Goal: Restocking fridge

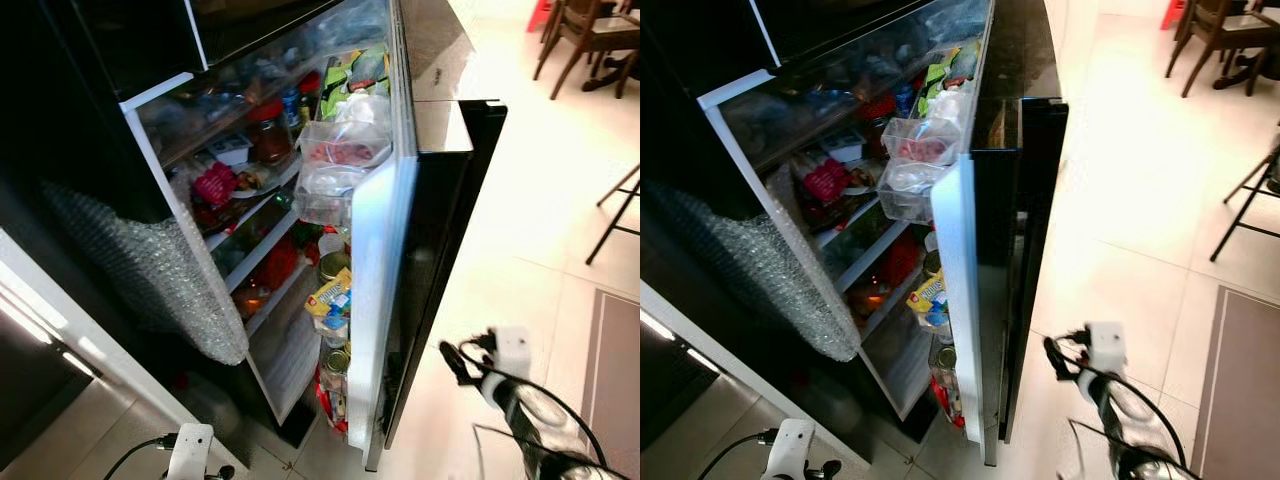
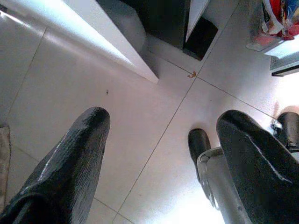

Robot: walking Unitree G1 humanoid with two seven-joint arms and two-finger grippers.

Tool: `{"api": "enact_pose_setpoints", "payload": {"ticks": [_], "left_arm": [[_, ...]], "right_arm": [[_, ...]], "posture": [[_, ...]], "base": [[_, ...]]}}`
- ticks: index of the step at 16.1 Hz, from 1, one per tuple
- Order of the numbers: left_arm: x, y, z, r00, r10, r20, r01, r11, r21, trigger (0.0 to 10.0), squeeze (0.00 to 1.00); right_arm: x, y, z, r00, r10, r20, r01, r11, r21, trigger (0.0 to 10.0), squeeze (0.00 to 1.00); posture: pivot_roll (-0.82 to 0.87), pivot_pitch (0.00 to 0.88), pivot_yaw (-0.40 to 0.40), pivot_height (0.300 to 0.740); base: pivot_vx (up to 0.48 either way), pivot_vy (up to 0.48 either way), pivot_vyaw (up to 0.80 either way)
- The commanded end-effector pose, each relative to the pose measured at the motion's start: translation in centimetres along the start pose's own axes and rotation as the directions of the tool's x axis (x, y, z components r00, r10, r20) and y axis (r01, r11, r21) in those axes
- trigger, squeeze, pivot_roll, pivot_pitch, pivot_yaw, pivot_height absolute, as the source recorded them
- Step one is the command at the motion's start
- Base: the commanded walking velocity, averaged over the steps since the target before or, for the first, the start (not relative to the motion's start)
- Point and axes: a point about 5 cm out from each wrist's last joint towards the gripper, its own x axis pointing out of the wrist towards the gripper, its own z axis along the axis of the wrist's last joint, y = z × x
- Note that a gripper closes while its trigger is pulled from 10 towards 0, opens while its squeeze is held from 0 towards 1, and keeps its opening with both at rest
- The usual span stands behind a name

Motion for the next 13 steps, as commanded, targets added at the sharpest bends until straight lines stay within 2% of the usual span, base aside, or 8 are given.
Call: {"api": "enact_pose_setpoints", "payload": {"ticks": [1, 6, 8, 11, 13], "left_arm": [[-0.1, 0.4, -0.5, 1.000, 0.005, -0.015, -0.005, 1.000, 0.018, 10.0, 0.00], [-0.1, 0.4, -0.2, 1.000, 0.016, -0.005, -0.016, 1.000, 0.001, 10.0, 0.00], [-0.1, 0.3, -0.2, 1.000, 0.018, -0.005, -0.018, 1.000, -0.002, 10.0, 0.00], [0.0, 0.2, -0.1, 1.000, 0.014, -0.004, -0.014, 1.000, -0.004, 10.0, 0.00], [0.0, 0.1, -0.1, 1.000, 0.013, -0.003, -0.013, 1.000, -0.005, 10.0, 0.00]], "right_arm": [[0.3, 0.5, 0.5, 0.999, 0.027, 0.020, -0.027, 1.000, -0.009, 10.0, 0.00], [1.5, 3.3, 1.7, 0.968, 0.252, 0.006, -0.251, 0.967, -0.041, 10.0, 0.00], [1.9, 4.0, 2.0, 0.965, 0.264, 0.006, -0.263, 0.964, -0.032, 10.0, 0.00], [2.6, 6.6, 1.9, 0.937, 0.347, -0.033, -0.349, 0.936, -0.052, 10.0, 0.00], [2.9, 7.5, 2.0, 0.931, 0.363, -0.038, -0.365, 0.929, -0.056, 10.0, 0.00]], "posture": [[-0.02, 0.011, 0.070, 0.740], [0.00, 0.031, 0.060, 0.740], [0.00, 0.033, 0.056, 0.740], [0.00, 0.039, 0.055, 0.740], [0.00, 0.039, 0.055, 0.740]], "base": [[0.000, 0.000, 0.00], [0.000, 0.000, 0.00], [0.000, 0.000, 0.00], [0.000, 0.000, 0.00], [0.000, 0.000, 0.00]]}}
